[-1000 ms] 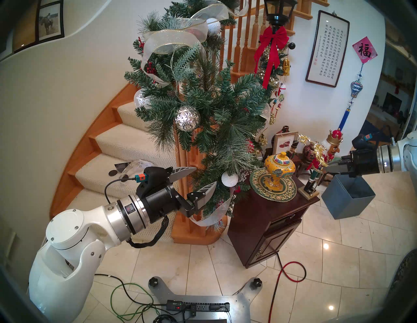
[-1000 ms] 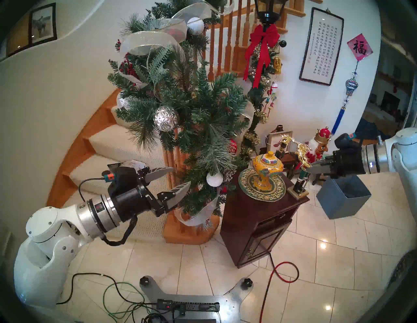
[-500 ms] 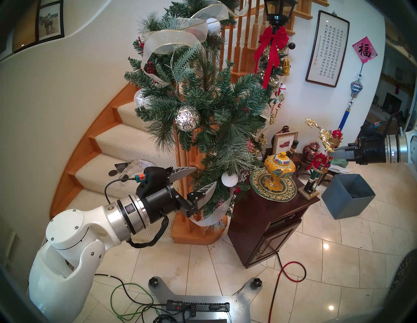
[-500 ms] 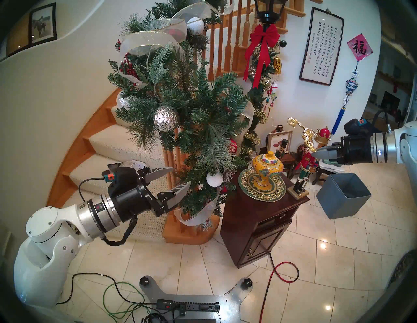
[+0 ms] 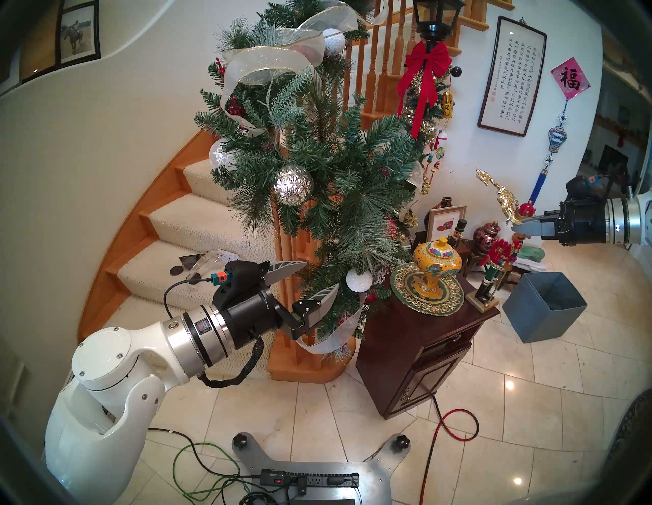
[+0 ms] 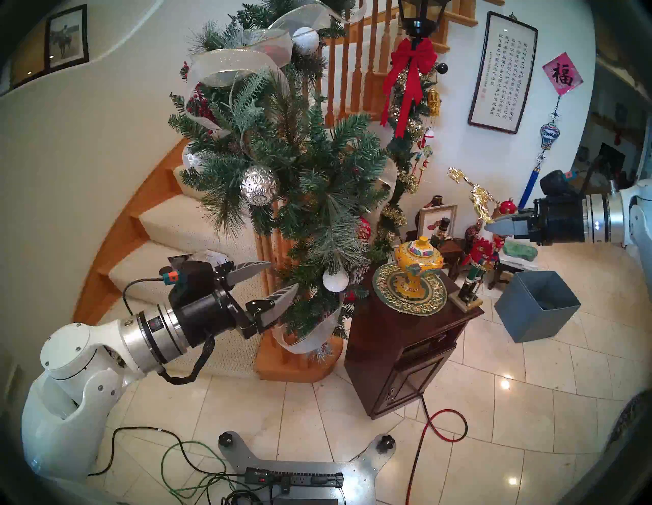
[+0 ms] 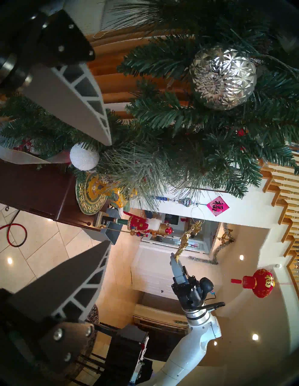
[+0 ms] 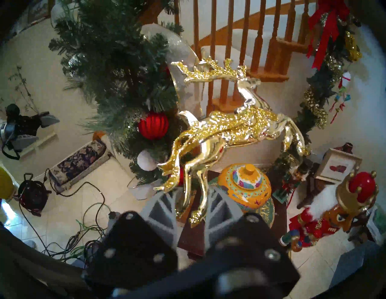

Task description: Hang the ornament onto the Christmas-tree-style decoration

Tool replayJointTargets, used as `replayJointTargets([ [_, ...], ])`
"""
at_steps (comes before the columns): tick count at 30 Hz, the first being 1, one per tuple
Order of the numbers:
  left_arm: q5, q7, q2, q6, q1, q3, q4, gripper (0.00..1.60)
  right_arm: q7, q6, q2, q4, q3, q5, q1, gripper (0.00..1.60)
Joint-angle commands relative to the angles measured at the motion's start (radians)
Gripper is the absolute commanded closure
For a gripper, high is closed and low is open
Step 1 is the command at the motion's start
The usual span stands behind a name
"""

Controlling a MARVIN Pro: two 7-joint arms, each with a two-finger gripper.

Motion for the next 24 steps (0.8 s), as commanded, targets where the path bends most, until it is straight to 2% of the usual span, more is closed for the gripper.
replayJointTargets([
  [1, 0.0, 0.0, 0.0, -0.001, -0.001, -0.001, -0.006, 0.0, 0.111, 0.009, 0.022, -0.016, 0.049, 0.041, 0.001, 1.6],
  [17, 0.0, 0.0, 0.0, -0.001, -0.001, -0.001, -0.006, 0.0, 0.053, 0.056, -0.022, -0.092, 0.201, 0.119, -0.078, 1.6],
  [24, 0.0, 0.0, 0.0, -0.001, -0.001, -0.001, -0.005, 0.0, 0.04, 0.071, -0.036, -0.135, 0.249, 0.152, -0.118, 1.6],
])
